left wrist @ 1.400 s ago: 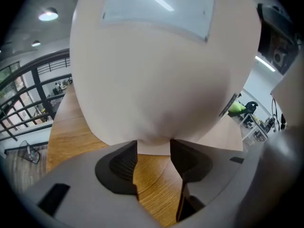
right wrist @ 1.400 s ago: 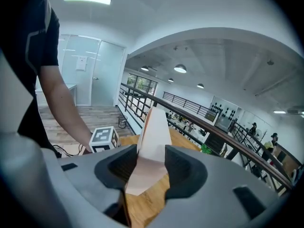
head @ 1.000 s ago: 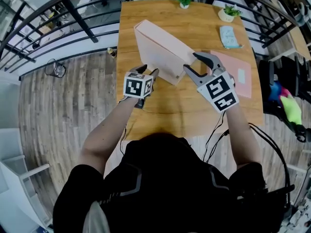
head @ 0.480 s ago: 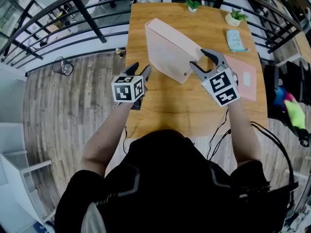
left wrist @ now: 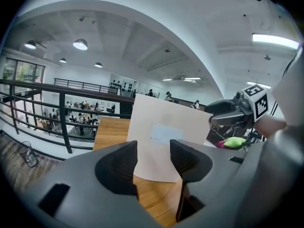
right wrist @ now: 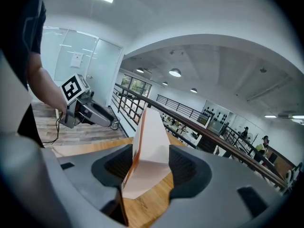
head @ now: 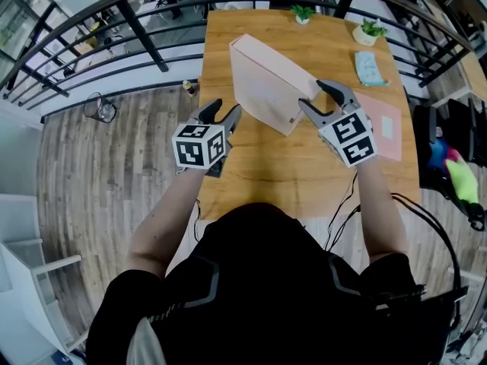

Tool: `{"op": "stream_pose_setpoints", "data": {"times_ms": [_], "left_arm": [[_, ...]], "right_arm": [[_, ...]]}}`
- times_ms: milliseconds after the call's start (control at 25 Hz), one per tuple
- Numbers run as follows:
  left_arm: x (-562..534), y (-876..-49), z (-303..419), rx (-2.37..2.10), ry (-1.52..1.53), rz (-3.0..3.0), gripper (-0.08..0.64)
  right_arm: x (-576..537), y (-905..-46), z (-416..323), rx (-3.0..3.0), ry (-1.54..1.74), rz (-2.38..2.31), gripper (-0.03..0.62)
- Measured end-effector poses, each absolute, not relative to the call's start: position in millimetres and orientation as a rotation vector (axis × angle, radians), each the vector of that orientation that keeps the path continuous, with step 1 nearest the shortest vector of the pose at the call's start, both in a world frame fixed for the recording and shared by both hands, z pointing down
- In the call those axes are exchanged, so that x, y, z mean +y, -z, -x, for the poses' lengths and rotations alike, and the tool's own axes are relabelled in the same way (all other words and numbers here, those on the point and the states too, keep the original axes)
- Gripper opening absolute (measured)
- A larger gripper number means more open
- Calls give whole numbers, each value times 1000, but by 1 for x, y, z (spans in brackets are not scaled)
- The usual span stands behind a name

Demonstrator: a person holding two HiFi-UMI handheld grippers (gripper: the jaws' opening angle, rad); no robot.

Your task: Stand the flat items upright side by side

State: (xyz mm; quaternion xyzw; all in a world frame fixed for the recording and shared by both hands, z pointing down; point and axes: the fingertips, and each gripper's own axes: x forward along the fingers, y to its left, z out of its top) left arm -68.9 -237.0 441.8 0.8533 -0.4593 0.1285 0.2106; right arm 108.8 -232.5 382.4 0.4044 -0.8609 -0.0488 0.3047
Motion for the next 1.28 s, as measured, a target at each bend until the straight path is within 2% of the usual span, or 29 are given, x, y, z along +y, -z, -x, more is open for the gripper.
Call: {"op": "stream_pose_setpoints", "data": {"times_ms": [240, 440, 680, 1000, 1040, 1080, 1280], "left_arm": [[-235, -432, 68, -1231, -290, -2426, 233], [-234, -423, 73, -1242, -268, -2425, 233], [-226, -408, 88, -1278, -228, -2420, 233], [-214, -401, 106, -1310, -194, -2395, 233], [-213, -401, 108, -1316, -192, -2392, 233], [-213, -400, 111, -1325, -189, -2389, 233], [-212, -399, 130, -1388, -194, -2363, 233]], "right_arm": [[-230, -368, -108, -2396, 76, -1112, 263], [-233, -368, -121, -2471, -70, -1187, 358], [-235, -406, -126, -2514, -288, -1161, 419], [-249, -432, -116, -2497, -384, -1174, 417], [-251, -433, -116, -2493, -392, -1192, 390], [-253, -433, -117, -2492, -399, -1220, 319], [-259, -433, -108, -2485, -425, -1331, 308]]}}
